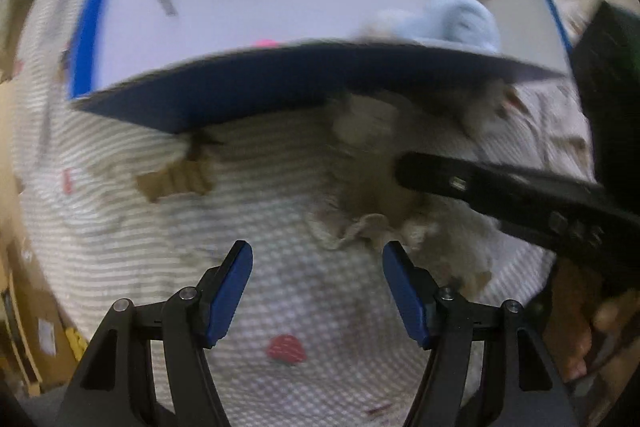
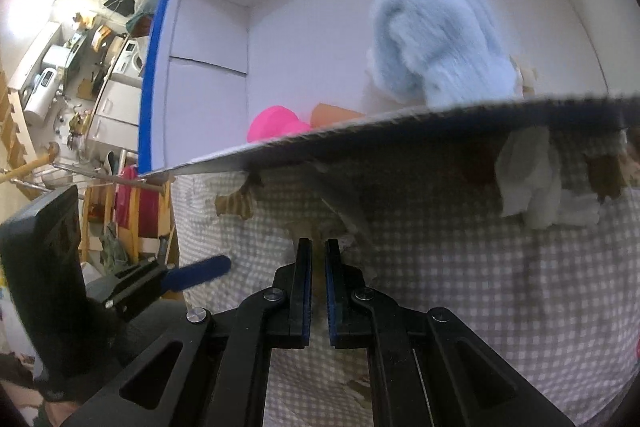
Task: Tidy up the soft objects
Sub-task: 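Lower the left tool onto the beige scrunchie beside the box and grasp it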
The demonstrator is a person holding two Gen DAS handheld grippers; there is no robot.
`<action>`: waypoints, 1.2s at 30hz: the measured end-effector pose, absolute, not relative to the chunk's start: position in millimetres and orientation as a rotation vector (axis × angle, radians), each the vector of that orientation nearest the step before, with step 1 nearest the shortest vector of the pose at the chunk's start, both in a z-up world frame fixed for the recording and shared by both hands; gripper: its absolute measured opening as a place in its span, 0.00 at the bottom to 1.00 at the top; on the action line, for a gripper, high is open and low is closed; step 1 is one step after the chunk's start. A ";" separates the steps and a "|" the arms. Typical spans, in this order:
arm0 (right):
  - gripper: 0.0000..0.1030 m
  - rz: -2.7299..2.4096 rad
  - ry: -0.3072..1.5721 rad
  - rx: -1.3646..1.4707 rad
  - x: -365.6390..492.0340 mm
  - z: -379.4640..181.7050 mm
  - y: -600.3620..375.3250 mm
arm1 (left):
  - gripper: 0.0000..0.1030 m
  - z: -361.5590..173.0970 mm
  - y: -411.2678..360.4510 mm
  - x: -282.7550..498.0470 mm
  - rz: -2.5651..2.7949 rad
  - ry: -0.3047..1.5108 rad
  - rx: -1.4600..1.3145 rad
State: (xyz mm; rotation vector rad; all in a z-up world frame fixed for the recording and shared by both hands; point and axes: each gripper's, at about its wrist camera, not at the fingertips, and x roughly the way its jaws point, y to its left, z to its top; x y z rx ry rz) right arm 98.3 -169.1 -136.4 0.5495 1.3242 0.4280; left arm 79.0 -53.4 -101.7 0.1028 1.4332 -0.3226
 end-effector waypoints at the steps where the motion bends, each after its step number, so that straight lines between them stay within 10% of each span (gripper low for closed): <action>1: 0.08 0.425 1.329 0.550 98.6 -137.8 -167.7 | 0.63 -102.0 -58.0 77.2 -0.353 1.442 0.107; 7: 0.08 0.427 1.326 0.559 100.2 -140.2 -170.0 | 0.62 -107.9 -84.4 71.3 -0.395 1.410 0.244; 14: 0.08 0.424 1.323 0.567 98.1 -142.8 -174.9 | 0.07 -116.7 -94.5 81.0 -0.437 1.389 0.222; 36: 0.07 0.418 1.182 0.494 67.4 -82.8 -222.8 | 0.03 -85.9 -59.7 60.5 -0.472 1.326 0.145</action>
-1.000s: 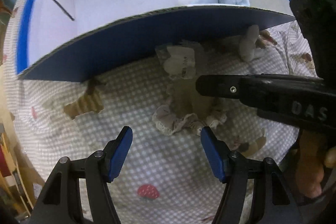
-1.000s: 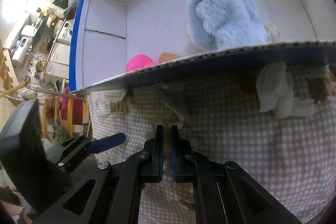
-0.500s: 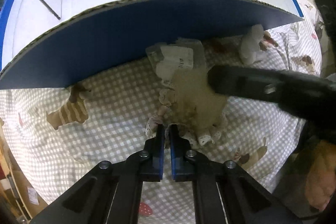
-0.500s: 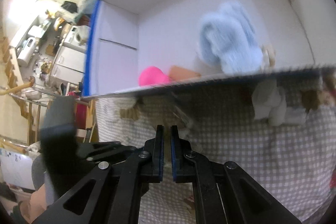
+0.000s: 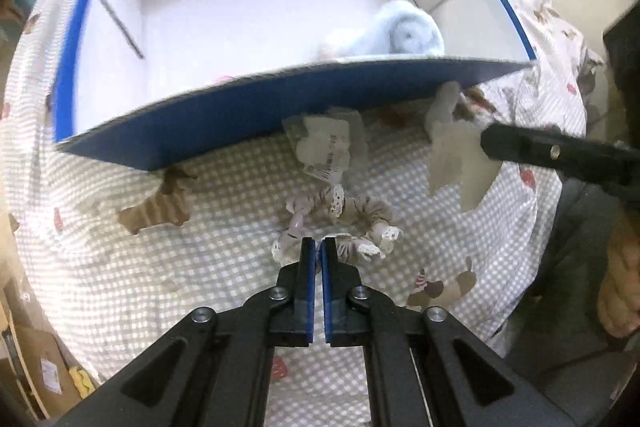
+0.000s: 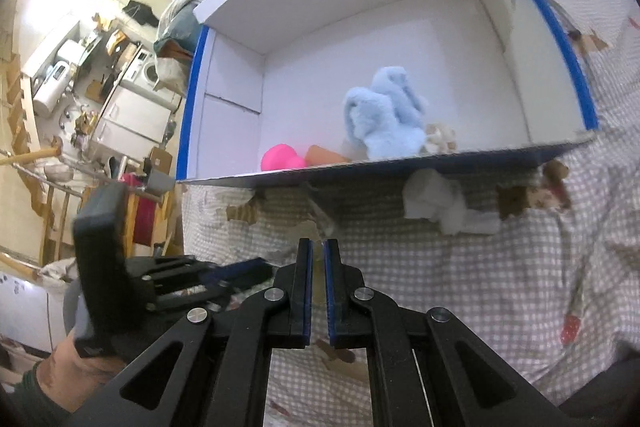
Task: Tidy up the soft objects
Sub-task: 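Lower the left tool onto the beige scrunchie beside the box and grasp it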
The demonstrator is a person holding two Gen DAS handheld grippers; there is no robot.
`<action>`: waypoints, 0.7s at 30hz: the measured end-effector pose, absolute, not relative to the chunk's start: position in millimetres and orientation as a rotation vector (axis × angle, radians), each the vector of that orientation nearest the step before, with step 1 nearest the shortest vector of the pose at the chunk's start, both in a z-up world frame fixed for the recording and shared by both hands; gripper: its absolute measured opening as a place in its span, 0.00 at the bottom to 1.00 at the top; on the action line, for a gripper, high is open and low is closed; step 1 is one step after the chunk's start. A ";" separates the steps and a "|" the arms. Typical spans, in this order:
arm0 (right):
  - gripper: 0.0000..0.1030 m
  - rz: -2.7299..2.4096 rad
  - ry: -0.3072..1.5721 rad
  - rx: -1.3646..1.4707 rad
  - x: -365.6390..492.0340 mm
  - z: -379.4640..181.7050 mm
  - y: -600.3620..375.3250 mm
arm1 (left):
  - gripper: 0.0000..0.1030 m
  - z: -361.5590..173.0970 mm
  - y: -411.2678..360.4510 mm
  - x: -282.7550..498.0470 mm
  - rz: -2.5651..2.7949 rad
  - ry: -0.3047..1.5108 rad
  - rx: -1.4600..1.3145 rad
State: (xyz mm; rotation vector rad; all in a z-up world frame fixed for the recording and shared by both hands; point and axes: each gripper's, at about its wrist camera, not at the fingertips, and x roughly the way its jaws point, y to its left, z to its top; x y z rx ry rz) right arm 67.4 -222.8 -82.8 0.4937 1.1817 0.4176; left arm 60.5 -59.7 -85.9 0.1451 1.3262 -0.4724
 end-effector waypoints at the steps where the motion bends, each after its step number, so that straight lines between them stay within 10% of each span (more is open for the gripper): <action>1: 0.07 0.409 1.185 0.507 66.7 -85.1 -224.6 | 0.03 -82.9 -55.0 60.4 -0.466 1.319 0.136; 9: 0.07 0.398 1.197 0.528 67.7 -90.1 -222.3 | 0.06 -82.3 -26.0 71.3 -0.382 1.349 0.128; 12: 0.07 0.398 1.205 0.528 67.4 -91.7 -221.9 | 0.33 -91.3 -30.1 69.4 -0.360 1.392 0.137; 14: 0.07 0.398 1.205 0.526 67.3 -92.1 -221.6 | 0.70 -94.5 -33.0 69.9 -0.354 1.394 0.148; 21: 0.07 0.394 1.200 0.542 68.9 -90.9 -222.1 | 0.72 -87.3 -32.5 78.6 -0.363 1.348 0.075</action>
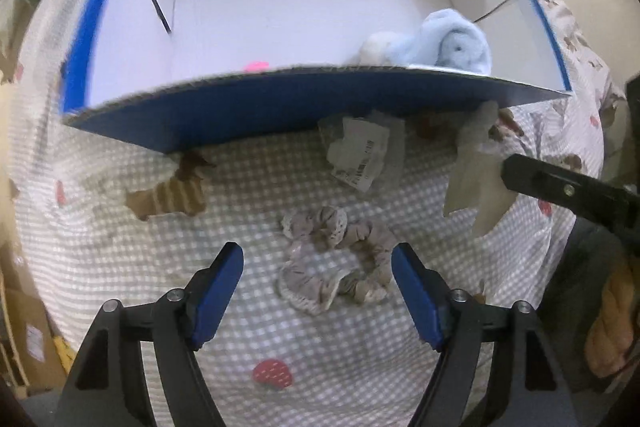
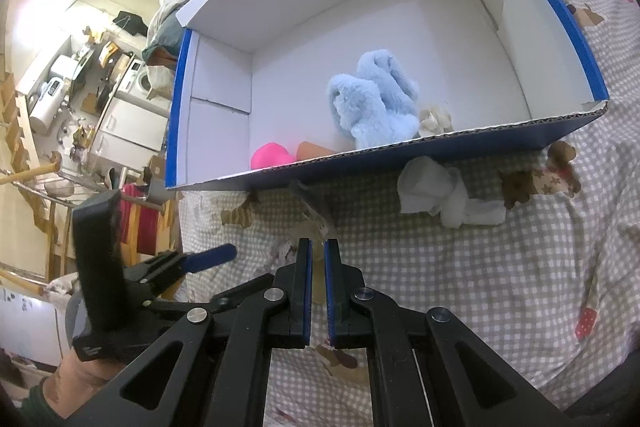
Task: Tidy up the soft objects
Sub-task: 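Lower the left tool onto the beige scrunchie beside the box and grasp it, then lift the beige scrunchie with the left tool and carry it over the box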
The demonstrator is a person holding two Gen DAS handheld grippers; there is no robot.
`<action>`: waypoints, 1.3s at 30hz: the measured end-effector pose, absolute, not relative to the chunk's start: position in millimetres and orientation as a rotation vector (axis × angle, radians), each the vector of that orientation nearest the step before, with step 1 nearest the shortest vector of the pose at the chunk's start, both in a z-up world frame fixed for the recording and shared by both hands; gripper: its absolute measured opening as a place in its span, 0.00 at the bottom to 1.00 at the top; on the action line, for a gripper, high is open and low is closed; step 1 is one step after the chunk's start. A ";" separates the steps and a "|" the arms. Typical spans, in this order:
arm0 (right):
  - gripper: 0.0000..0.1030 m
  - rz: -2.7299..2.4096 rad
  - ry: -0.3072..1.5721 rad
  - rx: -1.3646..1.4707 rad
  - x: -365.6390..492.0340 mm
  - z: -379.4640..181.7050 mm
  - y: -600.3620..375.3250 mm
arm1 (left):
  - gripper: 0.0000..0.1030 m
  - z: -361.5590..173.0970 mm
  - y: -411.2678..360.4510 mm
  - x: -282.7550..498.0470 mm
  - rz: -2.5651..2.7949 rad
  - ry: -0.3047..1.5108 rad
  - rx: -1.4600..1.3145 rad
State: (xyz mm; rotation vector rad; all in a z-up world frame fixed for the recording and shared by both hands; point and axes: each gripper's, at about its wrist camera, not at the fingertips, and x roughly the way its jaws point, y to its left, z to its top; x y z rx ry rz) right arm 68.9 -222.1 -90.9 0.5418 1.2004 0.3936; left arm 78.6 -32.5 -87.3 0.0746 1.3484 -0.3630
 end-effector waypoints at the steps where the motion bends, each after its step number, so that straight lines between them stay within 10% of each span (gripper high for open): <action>1: 0.07 0.390 1.200 0.543 69.3 -91.0 -222.8 | 0.72 -91.2 -32.2 81.4 -0.362 1.365 0.057; 11: 0.07 0.355 1.206 0.538 68.8 -94.4 -227.6 | 0.71 -123.7 -60.3 89.7 -0.436 1.449 0.124; 17: 0.07 0.358 1.219 0.508 70.3 -96.6 -220.3 | 0.20 -126.0 -63.1 90.0 -0.371 1.429 0.129; 20: 0.07 0.356 1.230 0.482 71.4 -99.4 -214.7 | 0.13 -119.9 -56.1 91.0 -0.337 1.400 0.141; 39: 0.07 0.356 1.209 0.457 64.5 -94.1 -216.7 | 0.11 -89.5 -29.2 72.0 -0.228 1.301 0.143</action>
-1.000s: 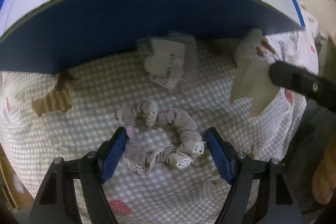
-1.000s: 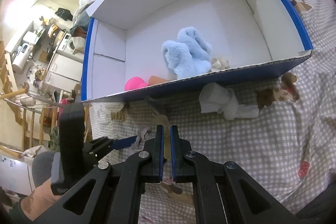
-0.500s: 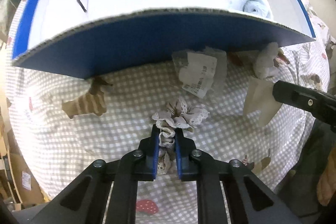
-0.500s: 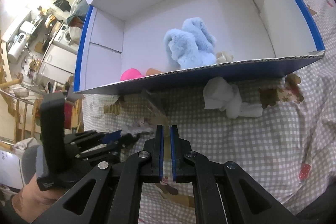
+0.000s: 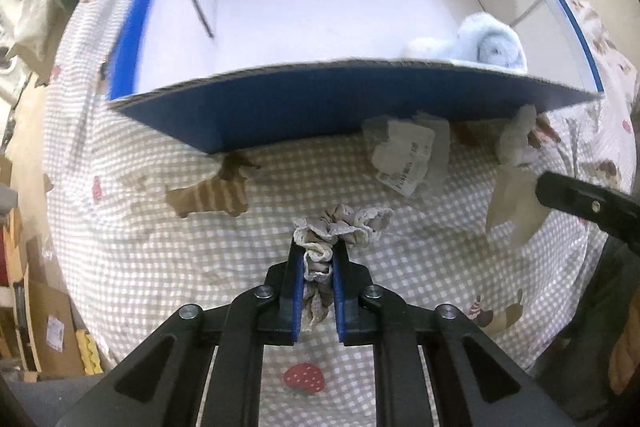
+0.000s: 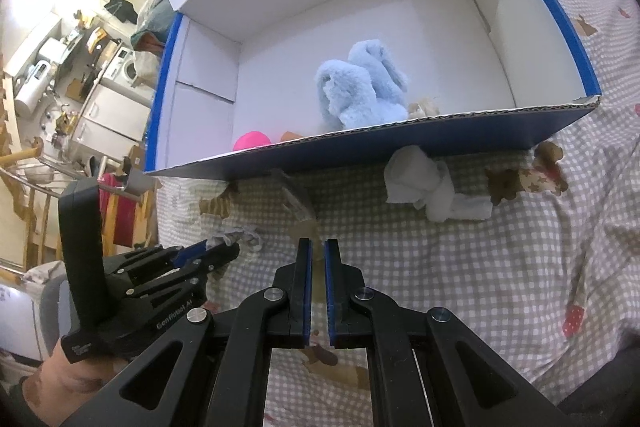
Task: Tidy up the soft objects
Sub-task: 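Lift the beige scrunchie with the left tool and carry it over the box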
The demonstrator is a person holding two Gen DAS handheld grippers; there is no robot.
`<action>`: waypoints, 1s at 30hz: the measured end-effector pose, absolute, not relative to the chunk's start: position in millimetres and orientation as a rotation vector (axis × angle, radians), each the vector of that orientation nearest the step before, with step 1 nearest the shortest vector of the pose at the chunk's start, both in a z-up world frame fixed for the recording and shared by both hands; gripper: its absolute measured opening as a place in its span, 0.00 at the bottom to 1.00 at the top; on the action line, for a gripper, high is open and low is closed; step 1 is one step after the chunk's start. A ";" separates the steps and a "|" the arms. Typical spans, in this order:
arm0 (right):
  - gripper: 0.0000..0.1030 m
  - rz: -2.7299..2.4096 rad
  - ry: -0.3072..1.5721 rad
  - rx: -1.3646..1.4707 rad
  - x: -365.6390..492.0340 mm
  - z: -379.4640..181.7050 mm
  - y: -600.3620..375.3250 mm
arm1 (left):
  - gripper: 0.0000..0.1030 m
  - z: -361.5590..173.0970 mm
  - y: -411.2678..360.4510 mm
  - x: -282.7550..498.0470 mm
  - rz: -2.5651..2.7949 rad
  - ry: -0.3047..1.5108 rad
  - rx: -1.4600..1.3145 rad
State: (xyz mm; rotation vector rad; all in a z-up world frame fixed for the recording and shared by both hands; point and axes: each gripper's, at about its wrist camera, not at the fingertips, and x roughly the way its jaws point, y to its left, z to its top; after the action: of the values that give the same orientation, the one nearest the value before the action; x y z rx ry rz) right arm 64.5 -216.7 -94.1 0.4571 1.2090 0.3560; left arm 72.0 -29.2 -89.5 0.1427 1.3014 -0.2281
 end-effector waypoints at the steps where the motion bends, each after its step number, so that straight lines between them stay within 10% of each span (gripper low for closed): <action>1: 0.07 0.363 1.206 0.471 63.3 -93.1 -218.1 | 0.11 -86.8 -26.2 71.0 -0.217 1.295 0.133; 30: 0.07 0.443 0.837 0.563 108.7 7.2 -267.6 | 0.11 44.0 -36.5 126.6 -0.162 0.941 0.045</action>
State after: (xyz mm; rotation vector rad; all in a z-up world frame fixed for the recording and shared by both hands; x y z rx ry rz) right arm 108.7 -267.6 7.2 0.5631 0.8365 0.4431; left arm 126.6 -36.5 44.0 0.0454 0.9406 -0.1618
